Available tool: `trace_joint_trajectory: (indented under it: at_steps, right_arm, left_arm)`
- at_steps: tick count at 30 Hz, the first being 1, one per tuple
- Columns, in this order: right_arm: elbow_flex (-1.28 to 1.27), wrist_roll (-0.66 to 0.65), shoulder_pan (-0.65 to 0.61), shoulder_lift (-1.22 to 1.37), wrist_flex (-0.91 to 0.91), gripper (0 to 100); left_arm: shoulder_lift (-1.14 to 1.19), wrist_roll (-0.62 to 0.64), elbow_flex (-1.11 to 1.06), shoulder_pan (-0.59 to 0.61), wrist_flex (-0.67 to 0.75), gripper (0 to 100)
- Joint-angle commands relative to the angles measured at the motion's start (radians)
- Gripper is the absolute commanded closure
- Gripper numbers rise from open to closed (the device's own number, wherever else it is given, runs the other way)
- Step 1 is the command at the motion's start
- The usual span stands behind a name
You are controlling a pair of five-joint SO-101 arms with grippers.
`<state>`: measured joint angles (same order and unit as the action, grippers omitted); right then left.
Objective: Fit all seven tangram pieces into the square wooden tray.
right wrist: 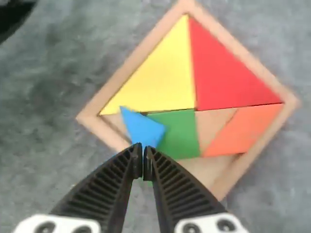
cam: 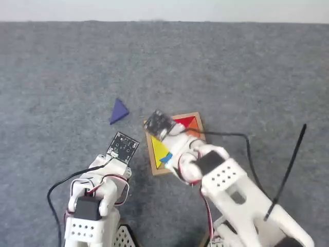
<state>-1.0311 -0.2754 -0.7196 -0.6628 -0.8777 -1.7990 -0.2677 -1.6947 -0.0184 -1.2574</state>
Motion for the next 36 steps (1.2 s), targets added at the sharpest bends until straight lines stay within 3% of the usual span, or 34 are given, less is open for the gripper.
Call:
trace_joint_trajectory:
  at_steps: [1,10,21,30,36]
  right_arm:
    - [0.003,-0.014,-0.035,-0.042,-0.008,99.1]
    - [0.003,-0.046,-0.099,0.084,-0.002,99.1]
    - [0.041,-0.086,-0.028,0.260,0.058,99.1]
    - [0.043,-0.034,-0.027,0.255,0.064,99.1]
    - [0.034,0.023,-0.019,0.110,0.019,99.1]
  left_arm:
    - [-0.017,-0.015,0.010,0.002,0.002,98]
    - [-0.017,-0.015,0.010,0.002,0.002,98]
    - [-0.017,-0.015,0.010,0.002,0.002,98]
    - [-0.017,-0.015,0.010,0.002,0.002,98]
    - [-0.017,-0.015,0.010,0.002,0.002,98]
